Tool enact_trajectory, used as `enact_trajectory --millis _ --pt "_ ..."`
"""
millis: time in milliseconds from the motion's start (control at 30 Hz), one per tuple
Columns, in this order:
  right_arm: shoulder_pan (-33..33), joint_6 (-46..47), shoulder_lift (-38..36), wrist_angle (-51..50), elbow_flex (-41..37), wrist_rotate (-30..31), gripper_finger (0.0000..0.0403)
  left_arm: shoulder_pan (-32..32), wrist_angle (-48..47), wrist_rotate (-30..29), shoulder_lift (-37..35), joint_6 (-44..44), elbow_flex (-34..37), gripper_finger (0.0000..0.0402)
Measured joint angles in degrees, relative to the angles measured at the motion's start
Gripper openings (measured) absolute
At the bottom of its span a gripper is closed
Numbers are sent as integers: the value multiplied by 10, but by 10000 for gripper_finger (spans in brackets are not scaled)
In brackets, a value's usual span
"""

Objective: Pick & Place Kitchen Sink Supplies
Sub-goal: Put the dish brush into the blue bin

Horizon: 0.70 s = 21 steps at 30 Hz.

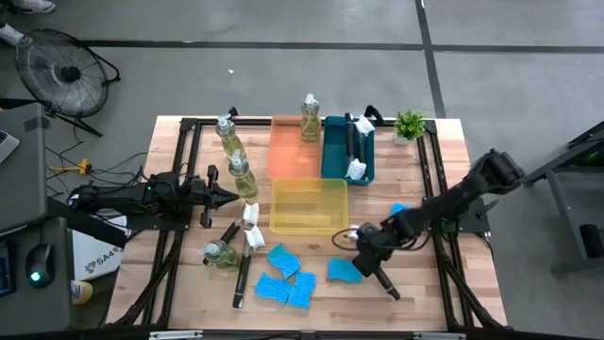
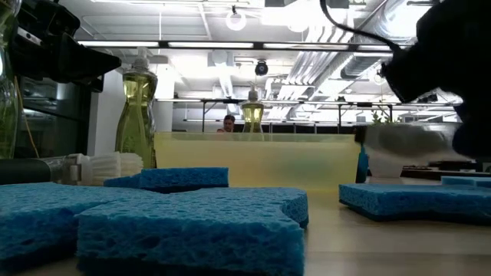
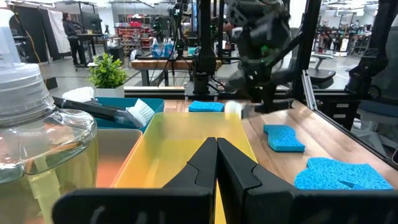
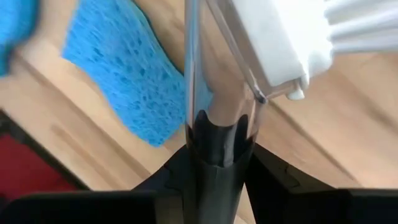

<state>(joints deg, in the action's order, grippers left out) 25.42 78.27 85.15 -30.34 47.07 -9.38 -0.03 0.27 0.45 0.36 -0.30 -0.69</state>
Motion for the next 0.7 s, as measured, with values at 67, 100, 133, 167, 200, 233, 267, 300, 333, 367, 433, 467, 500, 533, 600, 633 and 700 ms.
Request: enact_trajectory --millis 67,100,133,167,200,233,267,300,333,367,433,467,500,533,600,633,700 --pt "-19 -16 -32 -8 0 11 97 0 0 0 0 0 0 1" --pt "-29 -26 -47 -11 0 20 97 0 0 0 0 0 0 1" --pt "-41 -35 -63 -16 0 29 98 0 0 0 0 0 0 1" --pt "-52 -45 -78 -20 0 37 99 0 0 0 0 0 0 1" --pt "-65 -56 -94 -22 0 44 99 0 0 0 0 0 0 1" --pt "-77 -69 -109 -20 0 50 99 0 0 0 0 0 0 1" --pt "-91 -83 -125 -19 1 57 99 0 0 0 0 0 0 1" --pt "-104 -97 -139 -19 1 63 99 0 0 0 0 0 0 1" --pt "-118 -113 -153 -19 1 69 99 0 0 0 0 0 0 1" --pt "-132 -127 -165 -19 1 75 99 0 0 0 0 0 0 1" --pt "-163 -156 -190 -20 1 80 99 0 0 0 0 0 0 1" --pt "-179 -171 -201 -19 1 81 99 0 0 0 0 0 0 1" --pt "-195 -185 -212 -18 1 82 99 0 0 0 0 0 0 1" --pt "-209 -198 -222 -16 1 82 99 0 0 0 0 0 0 1" --pt "-240 -223 -238 -12 1 82 100 0 0 0 0 0 0 1" --pt "-256 -234 -245 -9 1 80 100 0 0 0 0 0 0 1" --pt "-288 -258 -257 -1 1 77 100 0 0 0 0 0 0 1"
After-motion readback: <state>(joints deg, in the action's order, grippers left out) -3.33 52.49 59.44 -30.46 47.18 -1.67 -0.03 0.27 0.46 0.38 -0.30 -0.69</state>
